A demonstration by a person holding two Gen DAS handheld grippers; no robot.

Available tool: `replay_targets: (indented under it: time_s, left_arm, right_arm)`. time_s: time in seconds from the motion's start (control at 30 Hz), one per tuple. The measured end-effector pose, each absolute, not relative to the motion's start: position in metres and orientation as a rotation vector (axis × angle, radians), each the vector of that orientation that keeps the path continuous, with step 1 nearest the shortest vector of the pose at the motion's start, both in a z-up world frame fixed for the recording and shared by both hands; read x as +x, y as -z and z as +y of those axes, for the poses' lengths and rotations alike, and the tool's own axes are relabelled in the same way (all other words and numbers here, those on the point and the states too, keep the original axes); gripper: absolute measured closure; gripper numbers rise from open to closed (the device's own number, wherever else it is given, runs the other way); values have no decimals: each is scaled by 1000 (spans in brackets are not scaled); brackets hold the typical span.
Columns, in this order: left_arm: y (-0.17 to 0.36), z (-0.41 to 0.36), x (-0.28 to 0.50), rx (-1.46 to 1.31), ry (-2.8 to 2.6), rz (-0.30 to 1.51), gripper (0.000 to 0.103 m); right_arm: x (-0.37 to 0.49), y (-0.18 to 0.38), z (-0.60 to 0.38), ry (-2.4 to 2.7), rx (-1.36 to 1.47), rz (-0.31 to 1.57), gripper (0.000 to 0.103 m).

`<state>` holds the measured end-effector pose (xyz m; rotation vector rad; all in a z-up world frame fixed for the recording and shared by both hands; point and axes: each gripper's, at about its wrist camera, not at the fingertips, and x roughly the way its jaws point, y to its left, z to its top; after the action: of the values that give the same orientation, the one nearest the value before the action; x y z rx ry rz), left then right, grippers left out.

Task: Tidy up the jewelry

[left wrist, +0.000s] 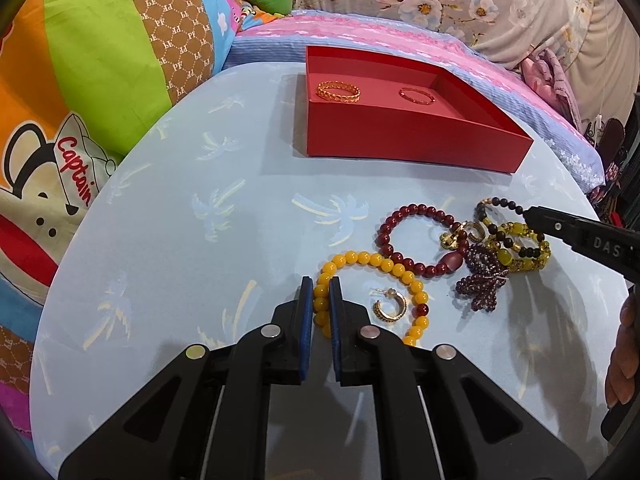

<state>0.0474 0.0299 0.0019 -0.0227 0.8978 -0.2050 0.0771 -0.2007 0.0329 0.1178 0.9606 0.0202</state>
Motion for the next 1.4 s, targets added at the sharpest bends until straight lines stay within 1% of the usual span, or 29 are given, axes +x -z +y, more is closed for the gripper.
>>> replay_targets:
  time_s: [0.23, 0.47, 0.73, 0.9, 1.1, 1.4]
  left_arm:
    - [-15, 29, 41, -59, 242, 901, 96]
    - [-57, 17, 42, -71, 304, 841, 96]
    - [-107, 0, 71, -70, 359, 747, 96]
    - [-127, -10, 101, -63, 379, 714, 96]
    - [-131, -16, 142, -86, 402, 718, 96]
    - [-121, -15, 193, -125, 420, 743, 97]
  right_arm:
    - [57, -60, -206, -40, 152, 909, 95]
    - [54, -89, -204, -62, 153, 859, 95]
    - [73, -114, -211, -76, 162, 812, 95]
    - [97, -125, -219, -76, 173, 789, 95]
    - [136, -129, -223, -90, 201, 791, 95]
    - [193, -116, -221, -110, 247, 829, 95]
